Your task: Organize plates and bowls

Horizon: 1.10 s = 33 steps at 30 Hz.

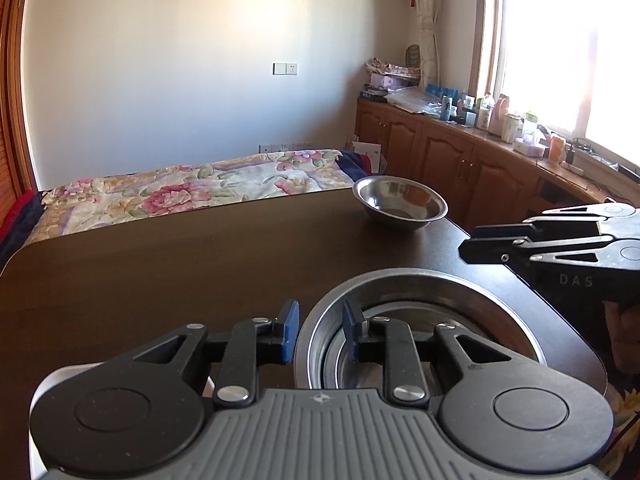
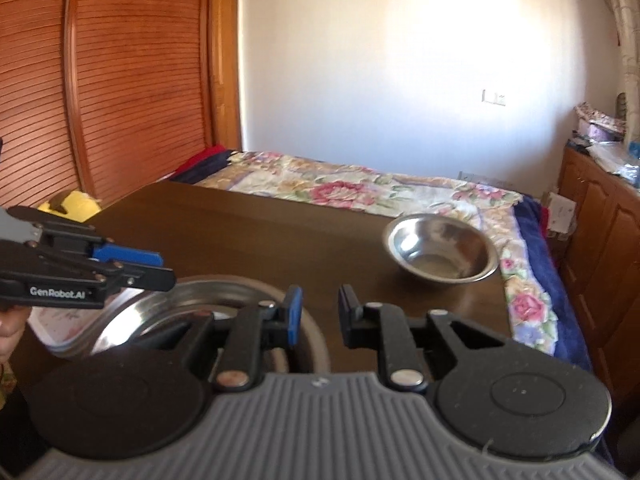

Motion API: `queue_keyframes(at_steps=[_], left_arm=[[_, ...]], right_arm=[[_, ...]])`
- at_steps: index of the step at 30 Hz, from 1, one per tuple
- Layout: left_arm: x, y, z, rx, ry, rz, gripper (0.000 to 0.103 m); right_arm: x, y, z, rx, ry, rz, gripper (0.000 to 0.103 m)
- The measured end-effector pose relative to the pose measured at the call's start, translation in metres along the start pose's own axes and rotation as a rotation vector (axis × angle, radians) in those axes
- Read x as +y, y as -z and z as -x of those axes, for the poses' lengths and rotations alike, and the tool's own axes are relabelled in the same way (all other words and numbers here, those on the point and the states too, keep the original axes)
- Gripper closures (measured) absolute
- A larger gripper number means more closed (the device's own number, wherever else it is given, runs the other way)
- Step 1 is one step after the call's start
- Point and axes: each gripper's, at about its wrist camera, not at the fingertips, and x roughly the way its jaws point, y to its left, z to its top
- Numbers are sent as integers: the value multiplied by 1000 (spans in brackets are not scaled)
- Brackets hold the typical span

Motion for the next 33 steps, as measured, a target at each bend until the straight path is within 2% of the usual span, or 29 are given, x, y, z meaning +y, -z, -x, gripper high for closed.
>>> queue_keyframes(at_steps=[6,11,13,14,15,20,22,23,26,29,33], left_arm=[[-8,-6,-9,6,-2,-42,71],[-10,-19,-16,1,3,-63,54],[-11,-27,-19,-4,10,-61,49],[-12,-31,-20,-8,14,-61,43],[-14,-34,-22,-12,17,-64,40],[-21,-54,-33,-33,14,-89,21],[-23,-62,-39,-43,25,-84,15],[-24,-66,-42,-48,35,-81,12],[-27,-77,-53,-52,31,-97,10],[-28,-86,-65,-45,25,-112,9],[-30,-98,-85,-38,18,-135,9]], right_arm=[[-13,-1,4,-31,43,2,82],[-33,-4,3,-49,70,-22,81],[-40,-6,1,-52,82,-32,77],[-45,-7,-1,-54,85,-39,68],[-49,-8,-2,-58,89,-45,63],[-70,-11,-15,-61,119,-62,63],[-78,-12,-20,-61,134,-75,59],[-84,-12,-24,-63,143,-81,53],[-97,-12,-32,-69,160,-96,51],[-109,-13,-42,-68,168,-118,41],[-122,-13,-58,-56,169,-133,41]])
